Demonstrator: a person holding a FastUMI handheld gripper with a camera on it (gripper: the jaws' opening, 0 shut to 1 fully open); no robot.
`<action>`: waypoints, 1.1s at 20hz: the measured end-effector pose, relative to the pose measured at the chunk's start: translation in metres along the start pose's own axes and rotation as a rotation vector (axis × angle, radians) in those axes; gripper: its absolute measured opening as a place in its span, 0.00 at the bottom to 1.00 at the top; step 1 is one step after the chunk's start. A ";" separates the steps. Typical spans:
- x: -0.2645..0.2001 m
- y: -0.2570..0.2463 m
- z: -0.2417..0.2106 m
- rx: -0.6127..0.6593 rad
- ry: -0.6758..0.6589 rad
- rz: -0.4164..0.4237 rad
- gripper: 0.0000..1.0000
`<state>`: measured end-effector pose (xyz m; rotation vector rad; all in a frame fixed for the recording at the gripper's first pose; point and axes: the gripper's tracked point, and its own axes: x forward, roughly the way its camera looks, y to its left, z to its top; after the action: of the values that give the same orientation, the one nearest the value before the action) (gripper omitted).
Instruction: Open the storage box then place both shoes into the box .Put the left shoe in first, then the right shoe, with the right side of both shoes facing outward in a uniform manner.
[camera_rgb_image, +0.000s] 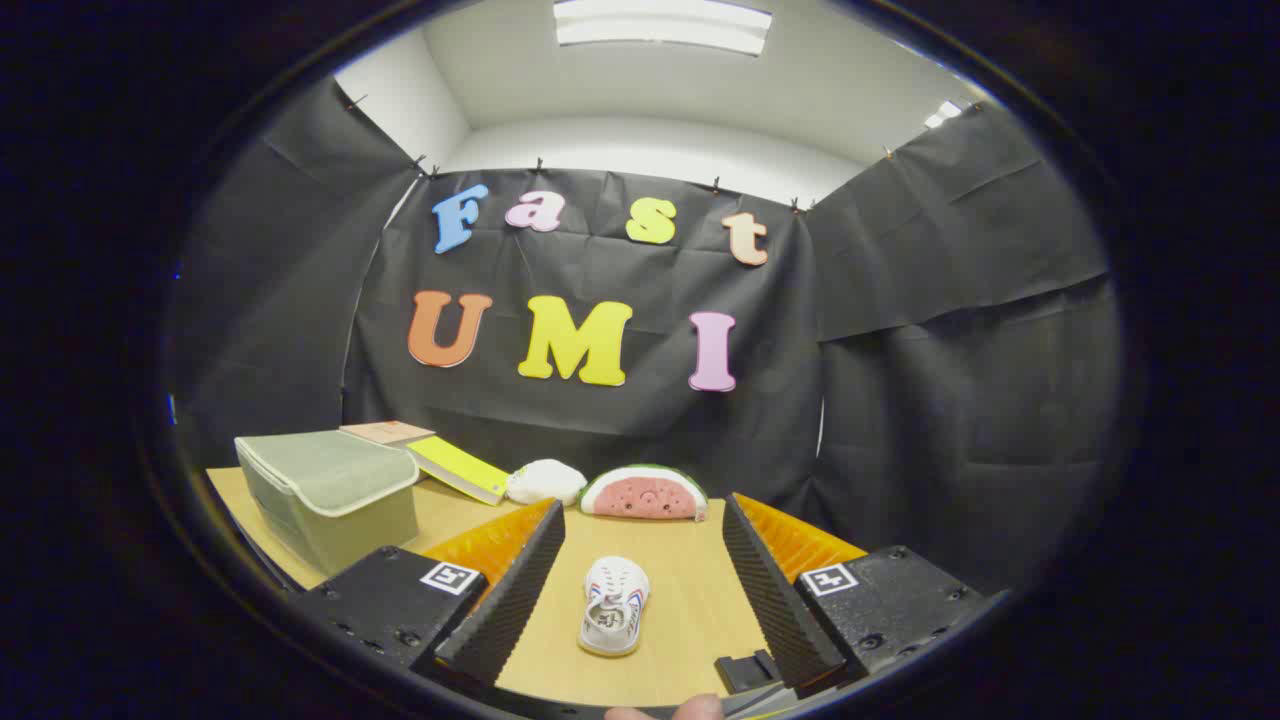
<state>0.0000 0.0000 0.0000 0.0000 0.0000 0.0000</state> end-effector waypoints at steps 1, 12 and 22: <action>0.000 0.004 -0.001 0.009 0.005 0.009 1.00; 0.007 0.023 -0.011 0.035 0.038 0.078 1.00; 0.025 0.041 -0.023 0.072 0.092 0.177 1.00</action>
<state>0.0247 0.0412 -0.0232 0.0722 0.0917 0.1774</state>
